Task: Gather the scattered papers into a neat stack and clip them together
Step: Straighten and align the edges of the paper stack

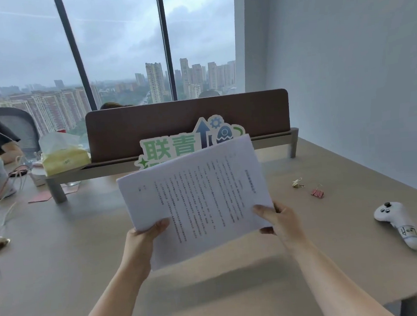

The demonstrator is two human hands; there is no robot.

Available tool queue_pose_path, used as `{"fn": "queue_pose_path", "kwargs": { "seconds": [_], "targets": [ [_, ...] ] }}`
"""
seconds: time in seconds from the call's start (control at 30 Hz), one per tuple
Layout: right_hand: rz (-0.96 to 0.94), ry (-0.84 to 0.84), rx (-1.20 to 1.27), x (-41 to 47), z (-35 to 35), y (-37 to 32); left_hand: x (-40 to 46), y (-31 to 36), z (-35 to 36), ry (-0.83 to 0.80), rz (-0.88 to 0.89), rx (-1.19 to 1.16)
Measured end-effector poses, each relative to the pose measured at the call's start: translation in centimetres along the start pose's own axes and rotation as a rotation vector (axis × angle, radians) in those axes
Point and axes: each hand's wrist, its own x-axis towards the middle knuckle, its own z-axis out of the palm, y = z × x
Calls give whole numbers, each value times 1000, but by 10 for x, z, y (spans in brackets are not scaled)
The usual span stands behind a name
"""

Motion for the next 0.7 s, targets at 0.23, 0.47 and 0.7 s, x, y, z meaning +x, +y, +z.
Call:
{"fn": "queue_pose_path", "kwargs": {
  "seconds": [0.23,0.47,0.7],
  "targets": [
    [23,-120,706,-28,40,-19,-25,-8,47,-49,-80,-231],
    [-79,134,577,-40,51,-49,-38,-12,54,-128,-82,-285],
    [-239,111,139,-27,29,-58,-4,31,18,-254,52,93]
  ]
}}
